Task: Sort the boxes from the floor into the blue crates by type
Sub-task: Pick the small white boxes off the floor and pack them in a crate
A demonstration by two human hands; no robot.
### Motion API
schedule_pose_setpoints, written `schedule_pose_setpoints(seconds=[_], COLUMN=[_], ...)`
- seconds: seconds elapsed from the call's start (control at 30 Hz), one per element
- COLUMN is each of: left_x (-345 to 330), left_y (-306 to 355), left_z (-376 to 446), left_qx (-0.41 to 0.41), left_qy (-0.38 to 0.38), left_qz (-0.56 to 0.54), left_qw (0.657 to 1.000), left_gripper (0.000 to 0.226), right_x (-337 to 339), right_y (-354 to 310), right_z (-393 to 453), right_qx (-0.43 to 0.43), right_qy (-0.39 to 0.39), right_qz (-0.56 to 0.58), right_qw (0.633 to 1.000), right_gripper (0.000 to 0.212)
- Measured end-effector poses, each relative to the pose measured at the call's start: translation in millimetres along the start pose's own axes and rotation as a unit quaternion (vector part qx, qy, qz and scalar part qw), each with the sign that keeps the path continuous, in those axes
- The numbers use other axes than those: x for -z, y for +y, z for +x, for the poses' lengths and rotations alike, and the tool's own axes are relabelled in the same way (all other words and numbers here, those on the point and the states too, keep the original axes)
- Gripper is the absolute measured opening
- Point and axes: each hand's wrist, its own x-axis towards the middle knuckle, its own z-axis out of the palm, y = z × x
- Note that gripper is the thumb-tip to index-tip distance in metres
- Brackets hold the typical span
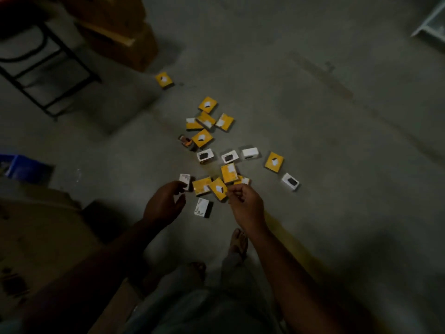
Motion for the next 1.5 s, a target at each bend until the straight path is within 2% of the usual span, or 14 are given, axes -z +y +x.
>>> schedule_pose_setpoints(seconds=[0.2,0.37,0.43,0.5,0.67,0.77,0.83,0.9,1.03,1.17,1.27,1.37,1.43,1.5], left_x=[-44,-108,-194,-210,-348,-404,-430,-448,-475,-494,-502,-497,-488,-472], left_y=[-30,-82,-147,-154,-287,-347,-380,-409,-451,-473,-481,-477,-479,-475], left_z=[16,71,118,132,209,242,258,273,292,308,315,315,305,290], left_qx=[0.091,0.158,0.185,0.191,0.150,0.128,0.112,0.121,0.194,0.280,0.255,0.282,0.314,0.310], left_qy=[-0.030,-0.057,-0.064,-0.069,-0.095,-0.082,-0.060,-0.032,-0.057,-0.091,-0.089,-0.065,-0.064,-0.062], left_qz=[0.047,0.048,0.036,0.024,0.026,0.030,0.040,0.051,0.074,0.055,0.061,0.029,-0.033,-0.159], left_qw=[0.994,0.985,0.980,0.979,0.984,0.988,0.991,0.991,0.977,0.954,0.961,0.957,0.947,0.935], left_gripper=[0.030,0.030,0.028,0.029,0.030,0.029,0.026,0.027,0.070,0.106,0.115,0.112,0.121,0.134], right_x=[-47,-96,-153,-166,-279,-329,-359,-384,-424,-442,-445,-435,-423,-405], right_y=[19,93,183,205,364,429,464,491,537,559,562,557,554,537], right_z=[77,136,183,189,263,306,324,328,309,299,305,316,320,320], right_qx=[-0.014,-0.092,-0.147,-0.172,-0.226,-0.246,-0.237,-0.236,-0.225,-0.175,-0.213,-0.224,-0.256,-0.294], right_qy=[-0.113,-0.105,-0.098,-0.112,-0.151,-0.116,-0.095,-0.098,-0.154,-0.119,-0.073,-0.070,-0.069,-0.040], right_qz=[-0.075,-0.120,-0.136,-0.142,-0.140,-0.128,-0.166,-0.216,-0.320,-0.390,-0.355,-0.332,-0.246,-0.114], right_qw=[0.991,0.983,0.975,0.968,0.952,0.954,0.953,0.942,0.907,0.896,0.907,0.914,0.932,0.948], right_gripper=[0.008,0.009,0.009,0.011,0.024,0.029,0.043,0.070,0.107,0.096,0.080,0.070,0.083,0.095])
